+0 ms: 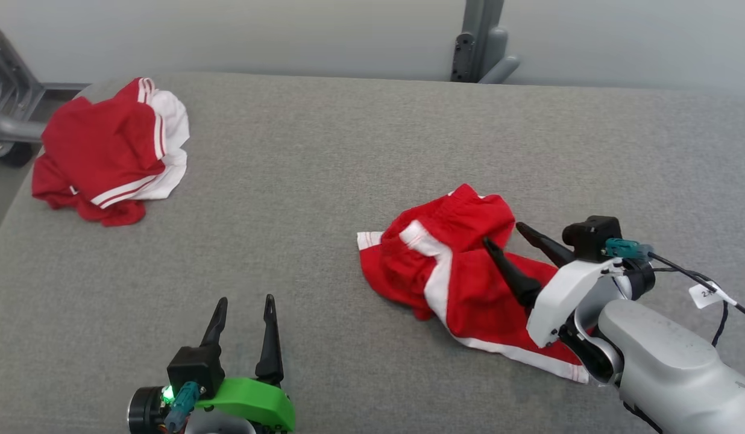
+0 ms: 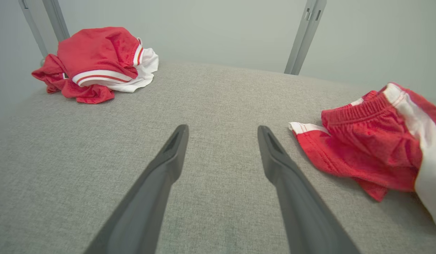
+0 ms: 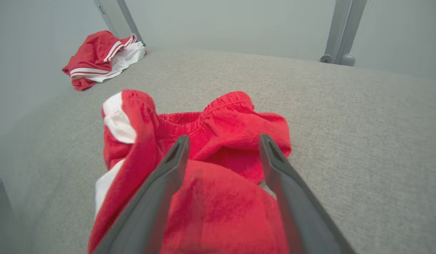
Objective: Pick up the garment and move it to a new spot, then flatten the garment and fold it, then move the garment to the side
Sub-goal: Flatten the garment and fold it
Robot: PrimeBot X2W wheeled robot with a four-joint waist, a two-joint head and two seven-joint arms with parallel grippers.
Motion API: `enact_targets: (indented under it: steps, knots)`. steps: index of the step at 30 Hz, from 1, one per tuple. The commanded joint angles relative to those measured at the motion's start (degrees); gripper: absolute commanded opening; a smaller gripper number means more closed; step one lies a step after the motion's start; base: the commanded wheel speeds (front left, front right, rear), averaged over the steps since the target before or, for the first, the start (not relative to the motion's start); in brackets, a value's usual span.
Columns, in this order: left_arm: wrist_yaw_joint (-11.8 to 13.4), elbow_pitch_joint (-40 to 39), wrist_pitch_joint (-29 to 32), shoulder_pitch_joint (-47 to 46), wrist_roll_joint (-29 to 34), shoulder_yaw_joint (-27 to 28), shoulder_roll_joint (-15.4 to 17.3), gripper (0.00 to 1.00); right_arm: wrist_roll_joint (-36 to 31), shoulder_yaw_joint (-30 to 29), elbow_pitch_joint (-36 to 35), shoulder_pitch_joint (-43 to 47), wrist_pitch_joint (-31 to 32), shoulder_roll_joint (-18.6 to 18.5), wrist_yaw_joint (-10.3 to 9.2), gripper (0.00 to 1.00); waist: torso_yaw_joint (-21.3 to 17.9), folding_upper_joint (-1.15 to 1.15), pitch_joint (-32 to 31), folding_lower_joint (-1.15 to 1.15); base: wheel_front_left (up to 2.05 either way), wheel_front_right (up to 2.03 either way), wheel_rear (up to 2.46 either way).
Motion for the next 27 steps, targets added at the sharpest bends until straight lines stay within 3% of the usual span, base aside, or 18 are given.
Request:
enact_targets:
  steps: [1,9,14,20,21,27]
  knots:
    - [0.0,-0.04,0.02,0.41,0.7,0.13,0.15,1.0,-0.56,-0.99,-0.45,0.93,-0.26,-0.04,-0.02,1.0,-3.13,0.0,-1.25,0.0,0.0,0.0,0.0]
    - [0.04,-0.12,0.02,0.64,0.4,-0.16,0.14,1.0,-9.09,-17.15,-6.62,10.06,-0.28,-0.12,-0.02,1.0,-7.18,0.0,-2.45,0.0,0.0,0.0,0.0]
    - [0.04,-0.35,0.02,1.14,0.44,0.06,0.14,1.0,-18.56,-29.45,-12.09,17.65,-0.29,1.71,-0.02,1.0,-8.99,0.0,-3.33,0.0,0.0,0.0,0.0]
    - [-0.2,-0.58,0.02,1.99,0.46,0.4,0.15,1.0,-32.65,-45.07,-22.34,28.7,-0.3,7.95,-0.02,1.0,-10.55,0.0,-4.22,0.0,0.0,0.0,0.0]
    - [-0.27,-0.68,0.02,2.13,0.59,0.68,0.14,1.0,-37.37,-49.47,-26.31,32.18,-0.3,10.86,-0.02,1.0,-10.98,0.0,-4.42,0.0,0.0,0.0,0.0]
    - [-0.7,-1.34,0.02,2.92,1.12,1.8,0.14,1.0,-44.81,-55.67,-35.69,40.33,-0.3,18.04,-0.02,1.0,-11.93,0.0,-4.93,0.0,0.0,0.0,0.0]
